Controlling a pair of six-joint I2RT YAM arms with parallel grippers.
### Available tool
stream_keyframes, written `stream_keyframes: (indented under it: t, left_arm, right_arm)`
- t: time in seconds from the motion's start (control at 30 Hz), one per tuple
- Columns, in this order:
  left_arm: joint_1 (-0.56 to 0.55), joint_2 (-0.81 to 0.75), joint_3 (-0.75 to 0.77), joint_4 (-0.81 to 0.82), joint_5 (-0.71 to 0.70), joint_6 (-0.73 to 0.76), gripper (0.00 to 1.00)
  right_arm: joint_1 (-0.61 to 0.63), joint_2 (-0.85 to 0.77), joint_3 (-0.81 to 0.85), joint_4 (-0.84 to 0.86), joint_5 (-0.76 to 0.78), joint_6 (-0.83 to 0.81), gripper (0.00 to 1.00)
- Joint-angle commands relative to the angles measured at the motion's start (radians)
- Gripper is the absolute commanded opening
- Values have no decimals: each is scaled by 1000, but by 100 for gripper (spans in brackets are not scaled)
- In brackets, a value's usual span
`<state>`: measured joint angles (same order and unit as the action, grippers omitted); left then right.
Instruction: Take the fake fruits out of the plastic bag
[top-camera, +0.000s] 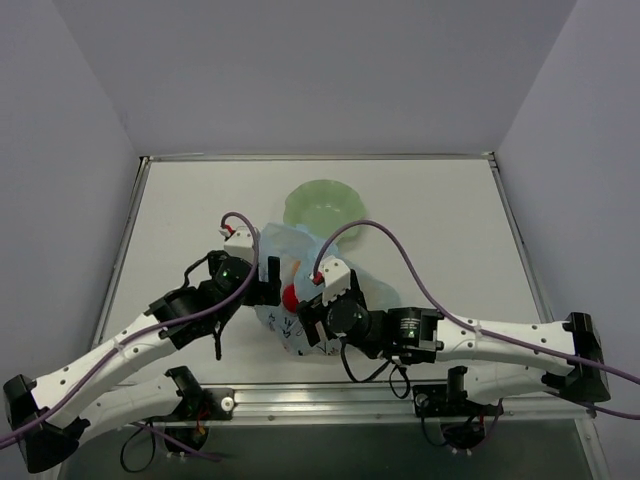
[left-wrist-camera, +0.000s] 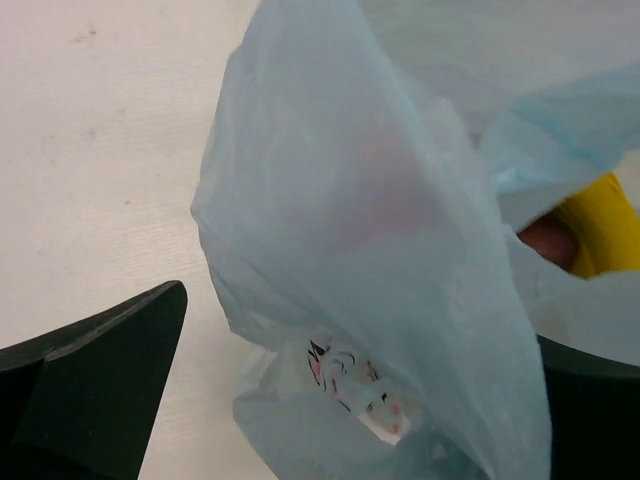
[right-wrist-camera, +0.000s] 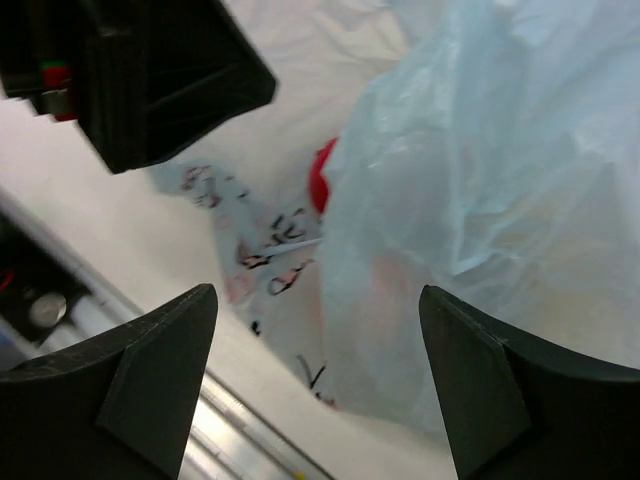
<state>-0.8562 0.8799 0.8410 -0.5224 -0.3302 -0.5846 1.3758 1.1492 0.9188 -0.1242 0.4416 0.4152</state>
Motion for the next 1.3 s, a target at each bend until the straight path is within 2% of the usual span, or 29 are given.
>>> stream_keyframes:
  t: [0.0, 0.03, 0.07, 0.13, 0.23, 0.27, 0.3, 0.33, 0.37, 0.4, 0.47, 0.53, 0.6, 0.67, 0.8, 1.03, 1.2, 1.27]
  left_arm:
    - [0, 48, -2, 117, -202, -12, 100]
    - [3, 66, -8, 134, -208, -11, 100]
    - [8, 85, -23, 175, -205, -6, 95]
    - [28, 140, -40, 226, -173, 8, 91]
    - [89, 209, -80, 335, -107, 12, 78]
    - [107, 224, -97, 390, -51, 14, 69]
    - [124, 252, -106, 422, -23, 22, 41]
    - [143, 266, -112, 447, 0, 25, 25]
    - [167, 277, -115, 476, 23, 26, 11]
    - [175, 292, -103, 473, 26, 23, 3]
    - [180, 281, -83, 458, 28, 20, 2]
    - [178, 211, -66, 446, 31, 26, 2]
    - [180, 125, -46, 395, 25, 20, 2]
    - [178, 71, 3, 322, 17, 17, 2]
    - [177, -50, 85, 222, 39, 3, 2]
    - [177, -64, 190, 171, 120, -37, 2]
    - [180, -39, 218, 165, 137, -47, 2]
    - [184, -22, 201, 154, 140, -64, 2]
  right_arm:
    - [0, 53, 55, -15, 310, 59, 79]
    - [-1, 73, 61, -15, 331, 62, 80]
    - [-6, 95, 71, -15, 347, 69, 83]
    - [-29, 166, 95, -15, 391, 73, 84]
    - [-92, 233, 95, -14, 428, 103, 80]
    - [-112, 239, 89, 3, 430, 109, 69]
    - [-132, 242, 80, 17, 428, 114, 59]
    - [-164, 239, 69, 32, 424, 114, 49]
    - [-182, 233, 43, 75, 407, 111, 22]
    - [-202, 222, 32, 93, 384, 103, 12]
    - [-234, 184, 3, 171, 340, 87, 0]
    - [-256, 132, -12, 240, 271, 1, 0]
    - [-283, 106, -8, 317, 125, -33, 0]
    - [-325, 83, 21, 343, -37, -62, 0]
    - [-343, 0, 132, 337, -194, -73, 0]
    - [-372, -115, 195, 227, -185, -43, 0]
    - [-443, -143, 114, 196, -184, 0, 0]
    - [-530, -149, 36, 184, -226, 37, 0]
